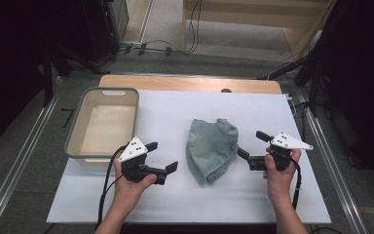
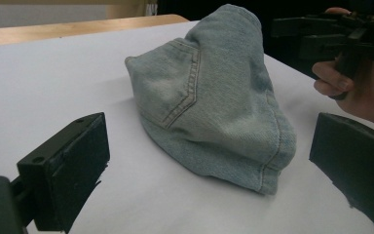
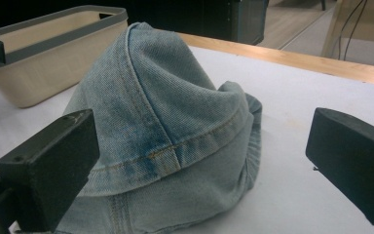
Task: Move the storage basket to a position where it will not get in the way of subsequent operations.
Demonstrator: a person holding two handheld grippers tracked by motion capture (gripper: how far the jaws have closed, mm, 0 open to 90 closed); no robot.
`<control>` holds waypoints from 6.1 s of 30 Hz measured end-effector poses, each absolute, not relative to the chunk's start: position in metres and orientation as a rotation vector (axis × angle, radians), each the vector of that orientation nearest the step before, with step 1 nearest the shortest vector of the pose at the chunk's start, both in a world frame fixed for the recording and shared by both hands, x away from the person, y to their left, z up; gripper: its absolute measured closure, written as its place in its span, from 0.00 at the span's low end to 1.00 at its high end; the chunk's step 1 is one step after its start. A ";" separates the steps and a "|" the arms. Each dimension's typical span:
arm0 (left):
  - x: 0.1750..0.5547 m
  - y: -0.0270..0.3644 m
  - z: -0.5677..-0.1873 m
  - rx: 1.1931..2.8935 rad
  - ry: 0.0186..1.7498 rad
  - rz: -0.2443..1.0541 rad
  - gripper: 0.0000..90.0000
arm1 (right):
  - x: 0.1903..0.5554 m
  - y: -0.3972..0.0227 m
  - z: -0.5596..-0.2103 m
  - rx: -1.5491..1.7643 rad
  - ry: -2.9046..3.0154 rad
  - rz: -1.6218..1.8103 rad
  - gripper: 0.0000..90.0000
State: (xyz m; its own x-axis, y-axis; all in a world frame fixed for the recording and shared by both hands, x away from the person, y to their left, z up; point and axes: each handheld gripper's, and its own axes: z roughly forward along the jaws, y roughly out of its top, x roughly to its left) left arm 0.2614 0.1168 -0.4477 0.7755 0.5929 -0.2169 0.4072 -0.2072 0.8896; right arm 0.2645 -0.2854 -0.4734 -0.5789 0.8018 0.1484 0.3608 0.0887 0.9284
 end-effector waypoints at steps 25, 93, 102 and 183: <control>0.279 0.077 -0.475 1.893 0.736 0.132 0.00 | 0.305 -0.241 -0.498 1.154 2.147 1.564 0.00; 0.271 0.096 -0.469 1.856 0.748 0.105 0.04 | 0.257 -0.197 -0.473 0.781 2.215 1.541 0.32; 0.271 0.091 -0.472 1.873 0.740 0.095 0.07 | 0.256 -0.235 -0.443 0.866 2.065 1.630 0.29; 0.258 0.106 -0.503 2.003 0.822 0.072 0.86 | 0.263 -0.237 -0.502 1.175 2.211 1.346 0.93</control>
